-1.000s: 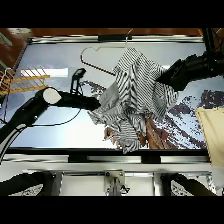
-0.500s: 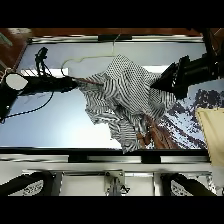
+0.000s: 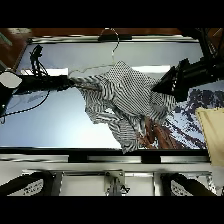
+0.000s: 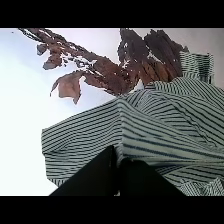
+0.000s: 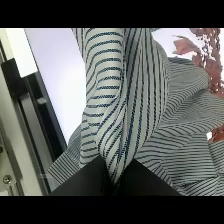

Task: Fold the shirts.

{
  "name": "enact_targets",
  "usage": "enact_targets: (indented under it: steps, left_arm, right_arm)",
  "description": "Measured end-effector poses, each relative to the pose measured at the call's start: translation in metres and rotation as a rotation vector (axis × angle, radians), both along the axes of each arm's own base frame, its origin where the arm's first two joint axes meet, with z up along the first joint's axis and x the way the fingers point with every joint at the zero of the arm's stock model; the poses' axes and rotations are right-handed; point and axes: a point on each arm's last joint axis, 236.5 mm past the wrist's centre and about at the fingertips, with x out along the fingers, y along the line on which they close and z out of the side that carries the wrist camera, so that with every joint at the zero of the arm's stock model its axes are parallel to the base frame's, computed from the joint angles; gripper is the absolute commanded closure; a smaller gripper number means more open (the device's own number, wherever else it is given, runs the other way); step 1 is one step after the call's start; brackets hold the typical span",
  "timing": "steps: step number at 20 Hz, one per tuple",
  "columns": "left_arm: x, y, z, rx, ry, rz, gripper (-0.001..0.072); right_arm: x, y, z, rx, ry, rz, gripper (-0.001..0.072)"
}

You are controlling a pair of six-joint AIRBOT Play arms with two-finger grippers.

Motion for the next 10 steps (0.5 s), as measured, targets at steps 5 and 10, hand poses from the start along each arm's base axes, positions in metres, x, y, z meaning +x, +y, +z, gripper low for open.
enact_targets:
  steps: [5,10]
  left_arm:
    - [-0.004,-0.004,0.008,0.017,-0.022,-0.057,0.065]
    - [-0.013,-0.012,0.035,0.05,-0.056,-0.161,0.065]
  right_arm:
    - [0.015,-0.013,-0.006,-0.056,-0.036,-0.059,0.0627]
    - [0.034,-0.024,-0.006,-0.098,-0.111,-0.105,0.0627]
